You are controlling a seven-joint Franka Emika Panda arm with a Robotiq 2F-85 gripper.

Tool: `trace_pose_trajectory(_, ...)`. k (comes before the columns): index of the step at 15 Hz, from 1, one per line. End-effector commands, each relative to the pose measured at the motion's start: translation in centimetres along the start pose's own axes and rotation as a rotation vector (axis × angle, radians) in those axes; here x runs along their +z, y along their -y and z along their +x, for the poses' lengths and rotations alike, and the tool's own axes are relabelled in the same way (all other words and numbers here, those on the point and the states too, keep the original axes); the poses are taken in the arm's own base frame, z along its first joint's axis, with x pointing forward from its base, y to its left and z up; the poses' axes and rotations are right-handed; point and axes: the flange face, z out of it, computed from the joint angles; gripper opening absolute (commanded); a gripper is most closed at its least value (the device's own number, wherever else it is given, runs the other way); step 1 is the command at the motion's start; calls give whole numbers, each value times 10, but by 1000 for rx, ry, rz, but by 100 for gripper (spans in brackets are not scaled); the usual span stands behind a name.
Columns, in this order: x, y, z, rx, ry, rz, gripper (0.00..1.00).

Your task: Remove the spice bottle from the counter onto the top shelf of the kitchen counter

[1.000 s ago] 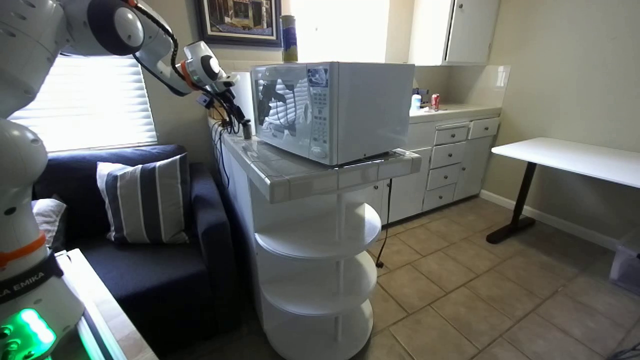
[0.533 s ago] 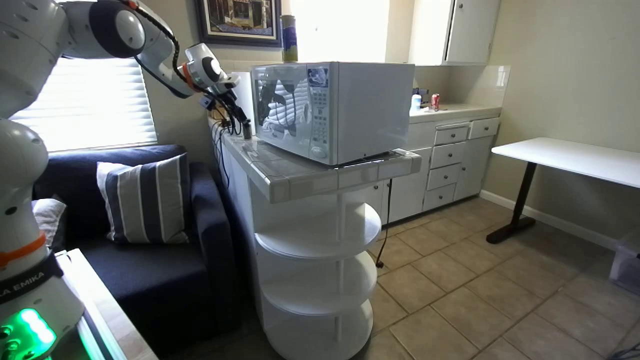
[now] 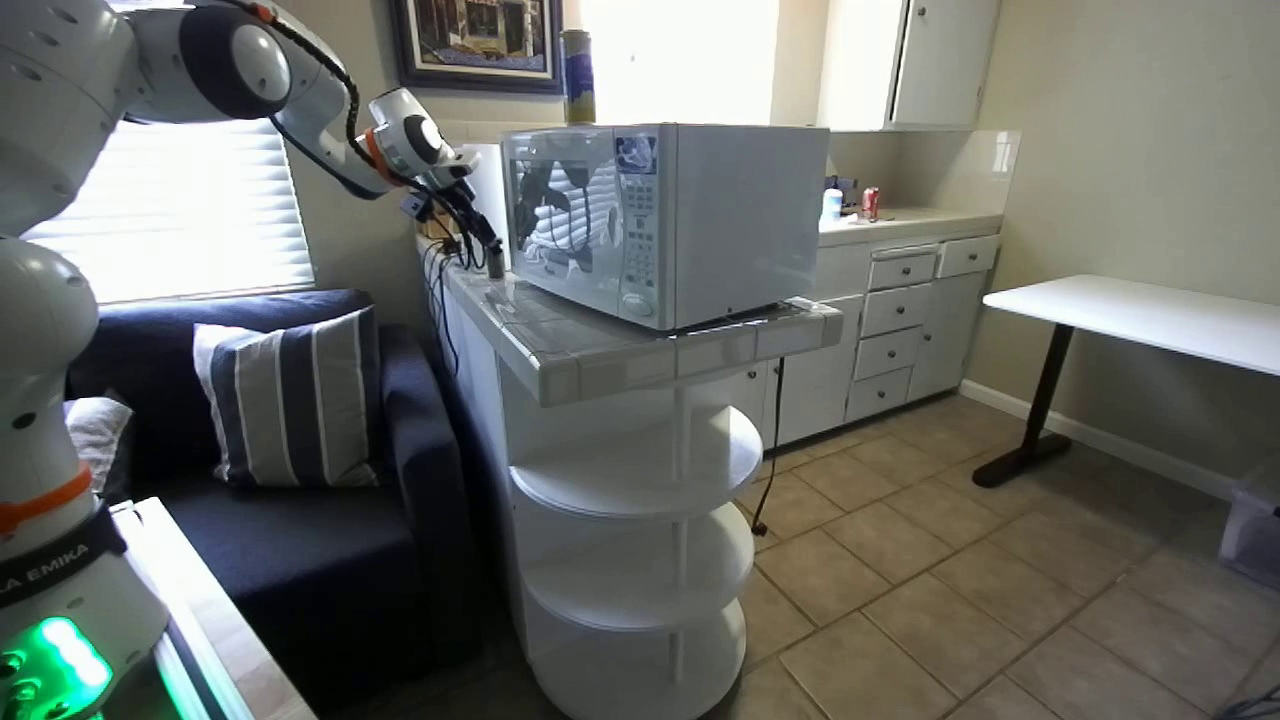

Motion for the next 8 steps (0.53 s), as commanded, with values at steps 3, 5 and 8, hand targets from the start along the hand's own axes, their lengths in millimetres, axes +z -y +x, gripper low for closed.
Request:
trace_pose_trajectory(3, -3, 8, -7, 10, -12, -15, 24)
trace_pose_trajectory(5, -16, 9, -12, 15, 11, -7, 24)
trace_pose_trajectory(8, -40, 9, -26, 14, 48, -15, 24)
